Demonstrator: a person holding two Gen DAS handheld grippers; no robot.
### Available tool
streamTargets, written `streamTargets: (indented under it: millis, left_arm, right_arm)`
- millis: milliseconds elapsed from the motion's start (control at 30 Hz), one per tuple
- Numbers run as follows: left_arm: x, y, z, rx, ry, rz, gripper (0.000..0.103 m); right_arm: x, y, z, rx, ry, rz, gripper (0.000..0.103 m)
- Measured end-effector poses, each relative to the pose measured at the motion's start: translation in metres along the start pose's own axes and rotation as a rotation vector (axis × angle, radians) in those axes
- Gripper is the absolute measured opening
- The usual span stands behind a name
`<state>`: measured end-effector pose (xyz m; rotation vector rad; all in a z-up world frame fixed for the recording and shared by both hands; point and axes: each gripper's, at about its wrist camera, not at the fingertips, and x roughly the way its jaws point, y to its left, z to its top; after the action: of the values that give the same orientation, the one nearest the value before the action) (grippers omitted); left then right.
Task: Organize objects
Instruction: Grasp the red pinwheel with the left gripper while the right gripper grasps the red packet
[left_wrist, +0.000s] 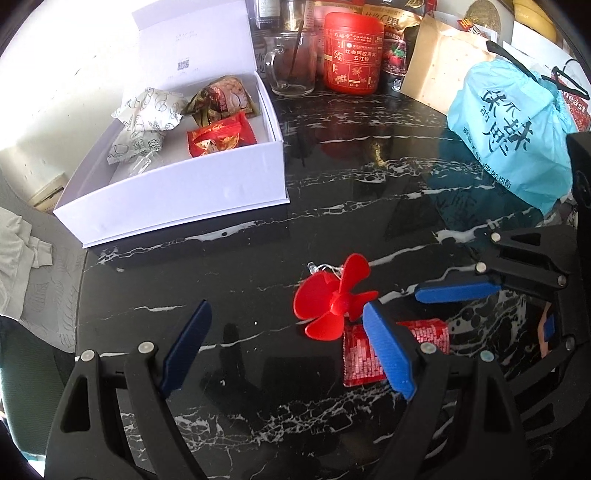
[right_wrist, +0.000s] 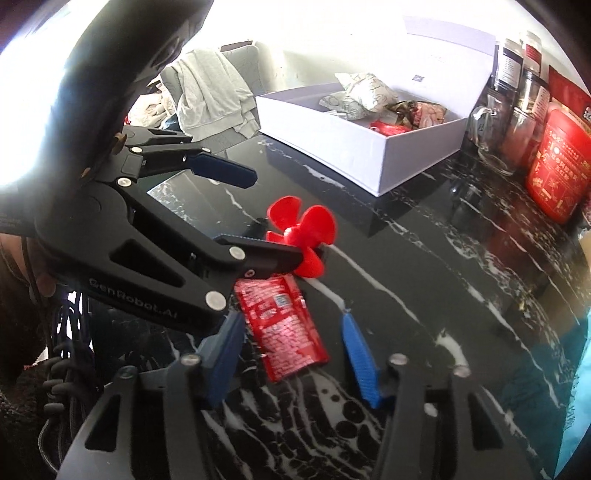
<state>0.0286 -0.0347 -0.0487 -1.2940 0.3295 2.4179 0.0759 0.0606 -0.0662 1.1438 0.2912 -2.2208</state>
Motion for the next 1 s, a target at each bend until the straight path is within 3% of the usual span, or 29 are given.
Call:
streamTargets:
  millis: [100, 367, 500, 667, 733, 1000]
  left_arm:
    - [0.003, -0.003, 0.002, -0.008, 0.007, -0.018, 0.084]
    - [0.017, -0.013, 0.007, -0.025, 0.029, -0.048, 0.084]
    - [0.019, -0.012, 0.010, -0.041, 0.019, -0.050, 0.084]
    - [0.018, 0.001, 0.009, -0.098, -0.017, -0.060, 0.081]
    - [0.015, 0.005, 0.008, -0.112, -0.041, -0.074, 0.078]
    - [0.016, 0.014, 0.001, -0.117, -0.042, -0.065, 0.051]
  right_arm:
    - [-0.003, -0.007, -0.002, 0.020, -0.005, -0.004, 0.040]
    - [-0.013, -0.022, -0.015, 0.070, -0.011, -0.069, 0.039]
    - [-0.019, -0.028, -0.021, 0.090, -0.021, -0.060, 0.039]
    - [-0.017, -0.018, -0.016, 0.058, -0.031, -0.044, 0.054]
    - [-0.015, -0.013, -0.012, 0.045, -0.035, -0.034, 0.066]
    - [-0.002, -0.005, -0.002, 0.047, -0.031, -0.052, 0.071]
